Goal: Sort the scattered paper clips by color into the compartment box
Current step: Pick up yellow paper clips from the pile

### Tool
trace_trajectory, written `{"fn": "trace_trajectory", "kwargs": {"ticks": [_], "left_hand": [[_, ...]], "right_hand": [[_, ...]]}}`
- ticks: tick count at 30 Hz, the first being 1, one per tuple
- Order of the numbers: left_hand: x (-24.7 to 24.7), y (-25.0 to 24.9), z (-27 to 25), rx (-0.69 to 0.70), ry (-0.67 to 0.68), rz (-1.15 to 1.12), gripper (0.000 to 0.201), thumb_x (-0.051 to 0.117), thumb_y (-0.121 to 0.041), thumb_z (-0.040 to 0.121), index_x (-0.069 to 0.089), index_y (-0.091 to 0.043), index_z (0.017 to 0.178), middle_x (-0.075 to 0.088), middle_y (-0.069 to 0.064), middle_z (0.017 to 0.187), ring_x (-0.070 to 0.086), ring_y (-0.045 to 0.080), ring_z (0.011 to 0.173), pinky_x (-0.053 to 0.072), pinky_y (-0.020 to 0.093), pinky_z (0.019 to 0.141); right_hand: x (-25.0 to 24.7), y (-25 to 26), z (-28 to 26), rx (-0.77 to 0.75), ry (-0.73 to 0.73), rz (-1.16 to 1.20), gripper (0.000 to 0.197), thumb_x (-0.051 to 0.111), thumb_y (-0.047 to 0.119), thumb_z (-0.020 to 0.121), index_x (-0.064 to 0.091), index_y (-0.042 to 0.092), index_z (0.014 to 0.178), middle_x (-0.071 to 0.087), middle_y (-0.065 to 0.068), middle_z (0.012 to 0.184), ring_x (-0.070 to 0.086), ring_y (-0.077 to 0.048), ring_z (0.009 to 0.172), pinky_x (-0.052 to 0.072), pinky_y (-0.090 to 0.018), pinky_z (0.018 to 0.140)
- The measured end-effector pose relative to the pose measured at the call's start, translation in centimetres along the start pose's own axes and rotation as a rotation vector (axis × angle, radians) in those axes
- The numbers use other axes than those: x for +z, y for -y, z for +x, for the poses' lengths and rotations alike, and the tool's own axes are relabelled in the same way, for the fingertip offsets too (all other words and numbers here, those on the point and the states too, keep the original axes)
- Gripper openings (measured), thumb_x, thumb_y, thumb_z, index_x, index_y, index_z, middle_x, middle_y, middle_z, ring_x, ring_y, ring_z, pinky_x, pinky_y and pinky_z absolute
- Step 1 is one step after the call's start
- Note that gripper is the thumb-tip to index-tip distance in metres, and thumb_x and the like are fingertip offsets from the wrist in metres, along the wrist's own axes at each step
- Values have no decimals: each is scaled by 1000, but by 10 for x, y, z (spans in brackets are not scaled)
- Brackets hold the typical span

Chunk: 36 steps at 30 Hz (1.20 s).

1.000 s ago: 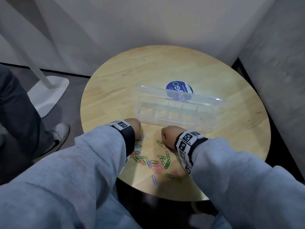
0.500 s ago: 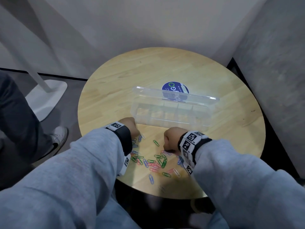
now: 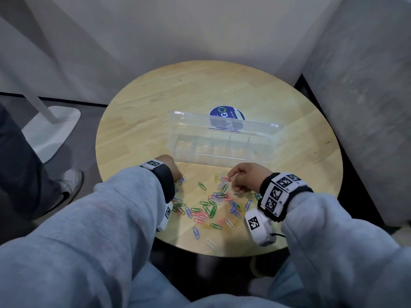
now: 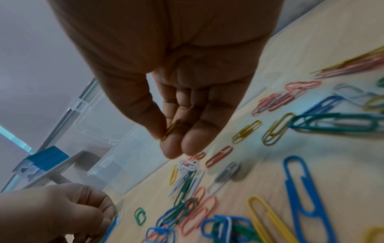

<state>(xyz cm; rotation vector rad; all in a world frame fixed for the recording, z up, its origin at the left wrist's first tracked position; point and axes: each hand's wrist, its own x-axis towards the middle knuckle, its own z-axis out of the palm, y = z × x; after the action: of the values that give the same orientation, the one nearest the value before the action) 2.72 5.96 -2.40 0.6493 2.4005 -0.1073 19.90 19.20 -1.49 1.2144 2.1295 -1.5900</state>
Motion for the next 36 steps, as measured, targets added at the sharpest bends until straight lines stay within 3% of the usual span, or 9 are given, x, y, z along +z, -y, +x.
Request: {"fn": "trace_trajectory", "kwargs": {"ticks": [3,7,11,17,24,27,31,34,36], "left_hand": [[2,1,-3,16,-11,14,32,58,-29,84,46,-12,59,45,3,62,47,22,63,39,27,65],[-9,15,-11,104,-38,-202,24,58,-21,82,56,-10,61,55,3,62,52,18,55,41,22,57],[-41,36,-33,237,95,-752,27,48,3,88,51,-6,63,63,1,49,55,2,34,44,12,39],[-82,69,-61,260,75,-1045,30,36,6,90,57,-15,86,57,2,50,53,6,35,42,11,38],[-76,89,-65,187,90,-1222,32,26,1,89,49,-11,71,47,9,68,50,9,38,39,13,38],[-67,88,-58,75,34,-1120,27,31,-3,91,47,-11,71,50,10,67,49,11,41,37,15,41],[-50,83,-42,15,40,-578,20,46,-8,90,46,-8,70,45,7,66,38,19,54,29,23,51],[-38,82,-37,44,-10,-166,3,61,-13,83,58,-14,85,60,7,87,56,26,84,38,23,64],[-27,82,-32,39,-7,-107,17,63,-8,80,59,-19,92,59,2,95,54,22,90,37,21,67]], "right_hand": [[-1,0,-3,65,-11,21,31,35,-7,89,56,10,73,54,-11,63,52,-21,53,52,-27,56],[-4,6,-7,76,-4,14,34,31,-4,89,51,9,63,48,-6,61,43,-16,50,34,-16,35],[-5,9,-4,-39,-53,-277,23,46,13,90,57,17,70,48,3,61,42,-11,51,32,-20,45],[13,29,6,-159,-61,-818,14,47,16,90,60,21,94,51,6,73,54,-20,78,42,-25,67],[30,32,24,-100,-27,-1039,27,48,7,82,53,24,102,58,-3,91,54,-24,74,42,-26,58],[31,30,27,-107,-37,-1038,16,45,6,81,52,19,87,57,-4,83,50,-24,70,38,-25,55],[31,27,29,-110,-36,-1040,13,45,6,81,50,18,80,58,-6,83,48,-24,68,38,-27,57],[30,27,28,-123,-49,-1013,14,50,9,82,46,21,86,53,-1,78,49,-23,69,38,-26,55],[32,28,26,-120,-30,-990,18,53,12,84,44,26,91,50,1,80,52,-23,73,42,-27,60]]}}
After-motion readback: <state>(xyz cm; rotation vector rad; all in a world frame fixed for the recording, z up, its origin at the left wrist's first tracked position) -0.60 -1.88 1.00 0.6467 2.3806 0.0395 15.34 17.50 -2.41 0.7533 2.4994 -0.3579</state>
